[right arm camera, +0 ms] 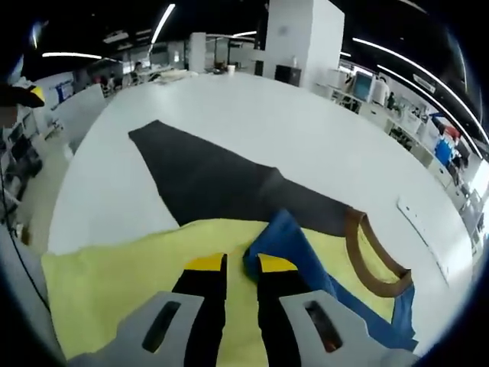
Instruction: Fold the garment on the visible template until the final outline fits inside the template.
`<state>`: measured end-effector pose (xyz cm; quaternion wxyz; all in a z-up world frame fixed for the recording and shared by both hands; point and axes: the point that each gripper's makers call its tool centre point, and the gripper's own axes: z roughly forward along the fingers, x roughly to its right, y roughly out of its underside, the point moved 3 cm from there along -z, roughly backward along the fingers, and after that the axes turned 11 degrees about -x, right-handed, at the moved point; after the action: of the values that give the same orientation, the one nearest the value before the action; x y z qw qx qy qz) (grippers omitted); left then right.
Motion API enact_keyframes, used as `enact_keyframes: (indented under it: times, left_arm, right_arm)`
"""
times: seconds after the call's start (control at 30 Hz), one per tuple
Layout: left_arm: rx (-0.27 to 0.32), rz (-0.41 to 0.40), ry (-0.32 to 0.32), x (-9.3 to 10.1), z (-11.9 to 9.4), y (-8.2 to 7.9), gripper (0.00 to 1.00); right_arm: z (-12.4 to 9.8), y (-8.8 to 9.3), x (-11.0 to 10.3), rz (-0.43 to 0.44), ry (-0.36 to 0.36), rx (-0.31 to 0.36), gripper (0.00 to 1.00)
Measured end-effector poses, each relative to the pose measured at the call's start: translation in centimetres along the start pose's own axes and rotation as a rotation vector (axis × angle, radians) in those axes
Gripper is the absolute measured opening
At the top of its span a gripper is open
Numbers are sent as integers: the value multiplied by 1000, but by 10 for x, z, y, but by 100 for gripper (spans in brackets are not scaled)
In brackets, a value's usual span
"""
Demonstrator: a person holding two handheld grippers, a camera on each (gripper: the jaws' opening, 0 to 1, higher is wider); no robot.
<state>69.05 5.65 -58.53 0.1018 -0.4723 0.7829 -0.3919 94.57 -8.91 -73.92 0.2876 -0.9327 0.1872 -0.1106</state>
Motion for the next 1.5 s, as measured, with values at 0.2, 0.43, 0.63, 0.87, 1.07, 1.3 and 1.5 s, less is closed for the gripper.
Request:
enact_keyframes:
  times: [0.2, 0.43, 0.63, 0.87, 1.07, 1.3, 1.5]
  left_arm:
    - [-4, -3, -2, -2, -1, 1, 99]
    - [-11, -3, 4, -2, 1, 2, 99]
    - [-5, 5, 10, -1, 1, -1, 99]
    - [-11, 12, 17, 3, 2, 0, 99]
    - [-6, 10, 10, 7, 1, 1, 99]
    - [-11, 3, 4, 7, 0, 3, 99]
    - [-18, 7, 9, 10, 3, 2, 99]
  right_arm:
    - [7, 3, 4, 10, 5, -14, 9]
    - [-1, 0, 3, 15, 9, -4, 2]
    - [-16, -14, -4, 33, -15, 18, 2]
    - [-16, -17, -19, 20, -45, 0, 2]
    - [3, -5, -25, 24, -61, -33, 2]
    - [10, 1, -27, 48, -74, -43, 2]
    - [13, 2, -28, 68, -82, -24, 3]
